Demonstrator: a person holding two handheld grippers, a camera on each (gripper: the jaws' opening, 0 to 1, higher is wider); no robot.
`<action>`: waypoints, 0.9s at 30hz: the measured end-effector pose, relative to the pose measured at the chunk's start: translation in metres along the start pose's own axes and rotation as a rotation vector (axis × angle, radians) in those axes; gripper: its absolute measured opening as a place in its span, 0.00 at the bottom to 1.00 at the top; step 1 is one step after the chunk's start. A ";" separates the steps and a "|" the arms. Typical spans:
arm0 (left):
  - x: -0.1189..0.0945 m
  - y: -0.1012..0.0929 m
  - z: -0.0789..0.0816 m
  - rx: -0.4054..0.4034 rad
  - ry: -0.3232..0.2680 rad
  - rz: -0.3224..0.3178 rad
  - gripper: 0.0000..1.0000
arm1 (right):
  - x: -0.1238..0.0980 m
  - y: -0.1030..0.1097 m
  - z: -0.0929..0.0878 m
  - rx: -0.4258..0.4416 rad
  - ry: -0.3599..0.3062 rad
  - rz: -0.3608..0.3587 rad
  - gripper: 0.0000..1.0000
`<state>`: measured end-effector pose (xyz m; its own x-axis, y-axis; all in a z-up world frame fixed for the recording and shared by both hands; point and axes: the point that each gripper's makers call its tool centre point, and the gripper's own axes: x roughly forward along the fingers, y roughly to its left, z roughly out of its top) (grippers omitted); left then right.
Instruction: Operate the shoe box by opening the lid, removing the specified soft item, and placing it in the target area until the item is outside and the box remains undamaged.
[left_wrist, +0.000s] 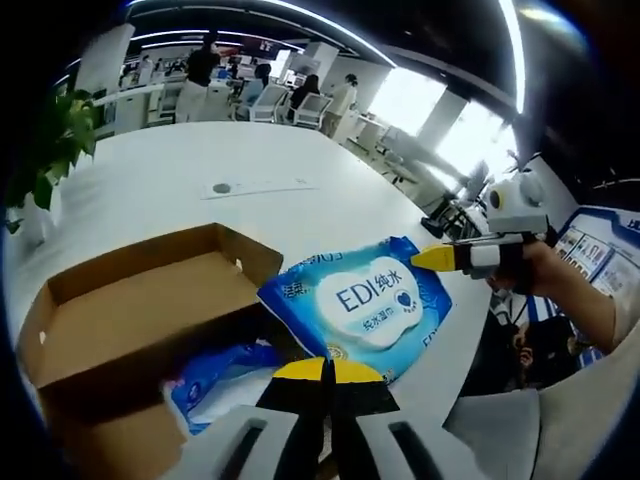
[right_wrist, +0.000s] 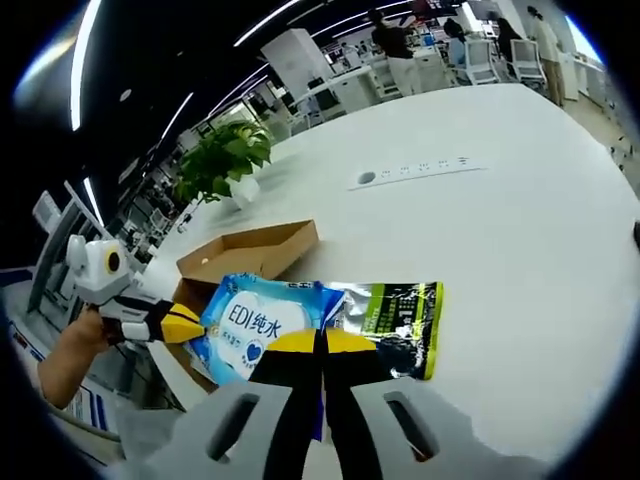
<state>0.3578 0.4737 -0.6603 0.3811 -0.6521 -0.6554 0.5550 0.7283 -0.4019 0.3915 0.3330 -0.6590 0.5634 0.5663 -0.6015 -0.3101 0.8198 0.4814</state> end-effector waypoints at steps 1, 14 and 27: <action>0.002 -0.001 0.000 0.001 0.001 -0.002 0.00 | 0.000 -0.002 0.000 0.001 0.000 -0.002 0.00; 0.026 -0.012 0.007 0.014 0.017 -0.012 0.00 | -0.005 -0.029 0.004 0.021 0.000 -0.024 0.00; 0.050 -0.006 0.013 0.023 0.056 -0.001 0.00 | 0.008 -0.052 0.007 0.037 0.011 -0.042 0.00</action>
<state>0.3829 0.4346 -0.6823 0.3390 -0.6393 -0.6902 0.5722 0.7225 -0.3881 0.4179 0.2945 -0.6845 0.5668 0.5327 -0.6285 -0.2578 0.8392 0.4789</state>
